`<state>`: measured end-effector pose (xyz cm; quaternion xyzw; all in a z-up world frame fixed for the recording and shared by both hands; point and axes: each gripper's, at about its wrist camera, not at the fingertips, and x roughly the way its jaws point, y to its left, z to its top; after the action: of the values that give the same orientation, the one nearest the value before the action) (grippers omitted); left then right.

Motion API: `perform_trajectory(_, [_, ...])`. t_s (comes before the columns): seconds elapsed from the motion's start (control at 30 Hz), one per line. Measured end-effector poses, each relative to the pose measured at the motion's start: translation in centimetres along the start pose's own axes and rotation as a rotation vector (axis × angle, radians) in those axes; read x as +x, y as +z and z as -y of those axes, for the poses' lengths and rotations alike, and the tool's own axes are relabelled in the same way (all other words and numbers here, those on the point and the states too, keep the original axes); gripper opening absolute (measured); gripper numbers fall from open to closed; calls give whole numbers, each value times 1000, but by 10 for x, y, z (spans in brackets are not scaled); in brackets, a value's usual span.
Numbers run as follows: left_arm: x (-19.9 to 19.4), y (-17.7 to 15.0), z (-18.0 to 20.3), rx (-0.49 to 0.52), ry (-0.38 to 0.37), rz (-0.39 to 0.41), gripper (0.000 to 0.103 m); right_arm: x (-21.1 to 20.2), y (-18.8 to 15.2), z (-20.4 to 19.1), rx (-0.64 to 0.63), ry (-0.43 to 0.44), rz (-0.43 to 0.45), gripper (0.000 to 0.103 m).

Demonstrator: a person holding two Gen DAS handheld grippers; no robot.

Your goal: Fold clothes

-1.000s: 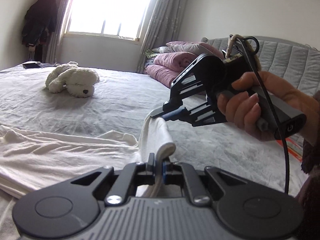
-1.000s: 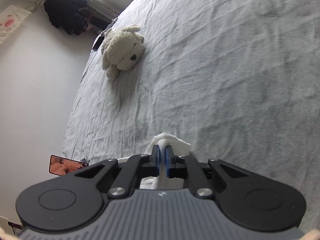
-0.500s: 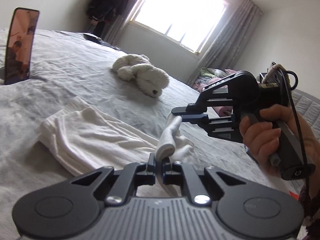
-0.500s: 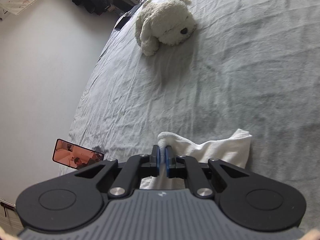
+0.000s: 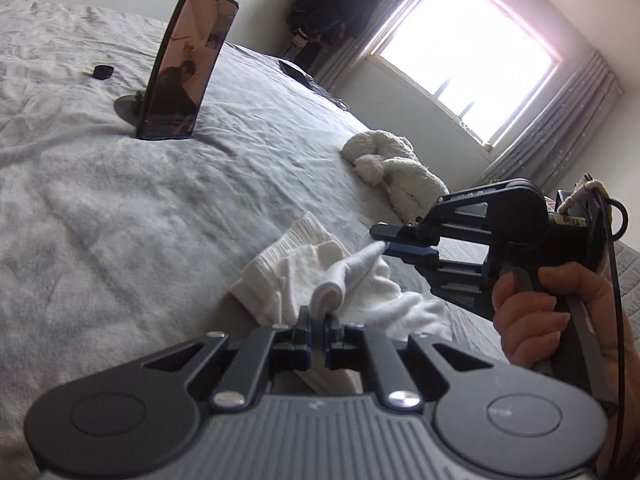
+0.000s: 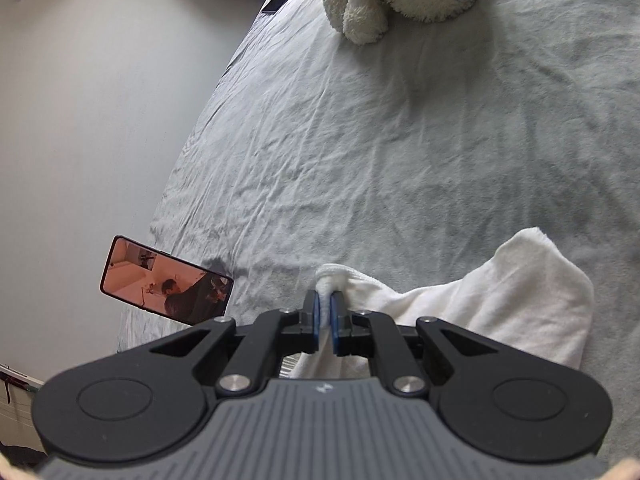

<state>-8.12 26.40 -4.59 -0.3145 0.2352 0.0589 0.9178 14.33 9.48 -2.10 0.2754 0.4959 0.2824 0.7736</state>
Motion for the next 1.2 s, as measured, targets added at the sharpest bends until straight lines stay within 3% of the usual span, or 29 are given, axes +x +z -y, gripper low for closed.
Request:
perform_trajectory(0.13, [-5,3,-1,-2,33,9,5,13,-3,-3,0,21,-10,9])
perform_trajectory(0.3, [-10,8,-3,-6,74,21,7,20,-4,0,16,113,-20,10])
perform_trajectory(0.37, [-12,9,-3,-7,90,26,22,19,-4,1,22,164,-16,16])
perform_trajectory(0.43, [-12,12,-3,6,101,24,30,14,-3,1,16,197,-7,16])
perform_trajectory(0.67, [15,32,8,173,86,-39,31,-25,-5,17,-37,170,96,19])
perform_trajectory(0.8, [30,44,14,269,78,-76,31,-32,-9,30,-38,163,111,34])
perform_trajectory(0.87, [38,49,17,317,74,-94,31,-28,-7,27,-75,132,90,35])
perform_trajectory(1.0, [27,43,2,313,117,-149,31,-14,-4,6,-194,45,63,35])
perform_trajectory(1.2, [15,49,-14,236,43,-204,31,19,-12,-31,-266,-31,37,36])
